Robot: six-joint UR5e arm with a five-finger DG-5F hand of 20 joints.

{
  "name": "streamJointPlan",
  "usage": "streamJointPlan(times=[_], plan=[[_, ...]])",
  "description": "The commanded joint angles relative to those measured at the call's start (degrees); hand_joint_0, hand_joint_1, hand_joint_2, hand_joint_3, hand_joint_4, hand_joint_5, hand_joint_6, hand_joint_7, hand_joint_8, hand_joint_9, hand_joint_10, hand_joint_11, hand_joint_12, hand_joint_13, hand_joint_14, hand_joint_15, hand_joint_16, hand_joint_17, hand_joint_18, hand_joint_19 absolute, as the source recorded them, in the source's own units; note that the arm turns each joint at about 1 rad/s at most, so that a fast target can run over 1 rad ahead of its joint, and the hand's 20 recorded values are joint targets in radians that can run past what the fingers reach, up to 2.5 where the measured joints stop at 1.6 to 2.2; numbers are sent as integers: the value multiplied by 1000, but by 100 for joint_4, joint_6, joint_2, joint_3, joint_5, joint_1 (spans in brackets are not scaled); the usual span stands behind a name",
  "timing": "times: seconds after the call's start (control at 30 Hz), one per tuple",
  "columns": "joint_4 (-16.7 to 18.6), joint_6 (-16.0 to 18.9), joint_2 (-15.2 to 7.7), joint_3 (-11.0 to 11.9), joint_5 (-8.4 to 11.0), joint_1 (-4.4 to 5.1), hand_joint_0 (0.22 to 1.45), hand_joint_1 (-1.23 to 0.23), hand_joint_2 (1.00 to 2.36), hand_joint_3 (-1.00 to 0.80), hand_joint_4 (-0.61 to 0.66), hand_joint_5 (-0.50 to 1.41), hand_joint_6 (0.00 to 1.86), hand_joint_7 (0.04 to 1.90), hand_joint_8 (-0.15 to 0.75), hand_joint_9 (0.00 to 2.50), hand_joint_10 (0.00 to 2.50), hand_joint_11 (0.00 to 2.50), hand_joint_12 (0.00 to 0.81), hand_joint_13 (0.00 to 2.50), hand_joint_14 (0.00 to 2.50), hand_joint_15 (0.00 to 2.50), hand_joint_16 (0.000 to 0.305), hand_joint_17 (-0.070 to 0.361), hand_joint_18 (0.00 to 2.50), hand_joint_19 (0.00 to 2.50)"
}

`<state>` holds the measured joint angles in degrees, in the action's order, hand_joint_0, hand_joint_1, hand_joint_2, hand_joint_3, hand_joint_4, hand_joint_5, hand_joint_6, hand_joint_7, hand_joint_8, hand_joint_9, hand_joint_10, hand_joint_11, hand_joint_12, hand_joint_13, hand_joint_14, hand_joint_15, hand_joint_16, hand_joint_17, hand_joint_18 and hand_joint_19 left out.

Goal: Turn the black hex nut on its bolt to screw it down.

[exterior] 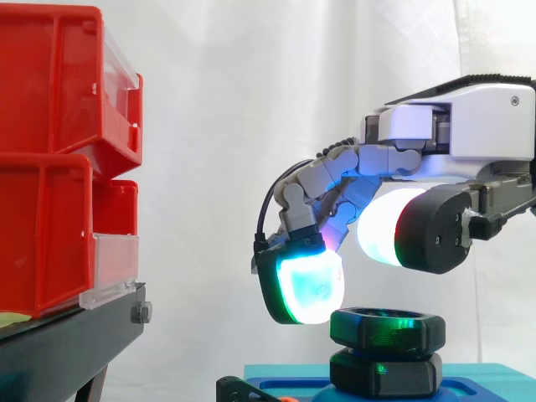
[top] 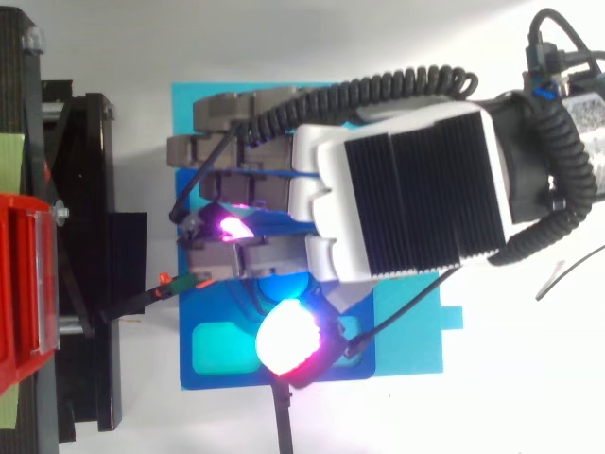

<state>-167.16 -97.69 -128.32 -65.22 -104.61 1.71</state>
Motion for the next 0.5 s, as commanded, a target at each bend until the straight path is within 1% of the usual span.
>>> streamJointPlan(times=[0.0,0.07,0.13,0.23,0.3,0.4,0.47], plan=[[-9,-31,0,1,-191,-118,533,-154,1000,-500,129,4,573,1337,254,971,0,72,304,692,1,85,42,94,572,373],[-9,-31,0,-8,-244,-144,533,-154,1000,-500,130,6,558,1352,253,971,2,71,303,692,1,88,42,94,574,381],[-44,-31,9,1,-358,-197,533,-154,1000,-500,125,8,530,1393,257,967,2,70,302,691,3,91,42,94,574,373],[-53,-22,9,1,-384,-206,533,-154,1000,-500,140,9,500,1423,257,953,2,67,303,691,3,87,42,94,571,380],[-53,-22,9,71,-384,-206,533,-152,1000,-500,130,5,501,1383,256,953,1,67,302,688,3,86,42,94,572,380],[-264,13,9,308,-384,-144,533,-152,1000,-500,141,-4,502,1325,254,952,0,78,305,689,3,90,42,94,570,380],[-352,40,0,396,-376,-109,532,-151,1000,-500,139,-7,502,1300,254,953,2,67,303,688,4,96,42,94,570,381]])
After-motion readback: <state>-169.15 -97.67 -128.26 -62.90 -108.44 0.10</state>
